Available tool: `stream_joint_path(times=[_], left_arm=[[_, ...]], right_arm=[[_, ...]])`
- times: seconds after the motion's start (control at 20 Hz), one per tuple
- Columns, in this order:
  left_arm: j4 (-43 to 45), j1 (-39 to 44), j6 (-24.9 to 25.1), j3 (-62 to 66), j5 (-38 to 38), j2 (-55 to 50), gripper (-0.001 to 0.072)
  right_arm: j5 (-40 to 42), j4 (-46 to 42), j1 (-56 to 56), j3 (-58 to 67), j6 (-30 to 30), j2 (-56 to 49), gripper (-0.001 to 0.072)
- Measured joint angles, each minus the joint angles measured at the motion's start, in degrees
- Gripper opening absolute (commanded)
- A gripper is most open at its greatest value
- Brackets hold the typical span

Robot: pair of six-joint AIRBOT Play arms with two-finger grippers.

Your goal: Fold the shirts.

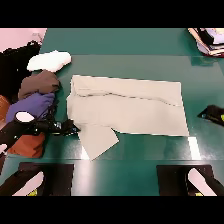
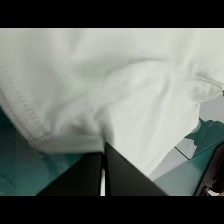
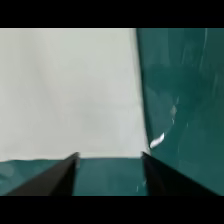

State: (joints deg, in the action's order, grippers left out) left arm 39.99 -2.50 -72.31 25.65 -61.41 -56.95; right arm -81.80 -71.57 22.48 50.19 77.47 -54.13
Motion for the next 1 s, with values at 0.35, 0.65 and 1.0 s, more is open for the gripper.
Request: stream_joint_path(times=[0.35, 0.65, 1.0], left_arm=[[0.0, 0.0, 1.6, 3.5, -1.6, 0.0, 0.0019], [0.3, 0.0, 1.7, 3.9, -1.1, 0.0, 0.0017], [6.5, 0.0, -2.5, 4.7, -5.3, 6.9, 0.0016]], right_arm=[[3.4, 2.3, 7.7, -14.7, -0.2, -5.5, 0.0424], [8.8, 9.2, 7.6, -16.0, -1.5, -11.7, 0.0089], [7.1, 4.2, -0.3, -11.1, -2.6, -7.9, 0.0016]])
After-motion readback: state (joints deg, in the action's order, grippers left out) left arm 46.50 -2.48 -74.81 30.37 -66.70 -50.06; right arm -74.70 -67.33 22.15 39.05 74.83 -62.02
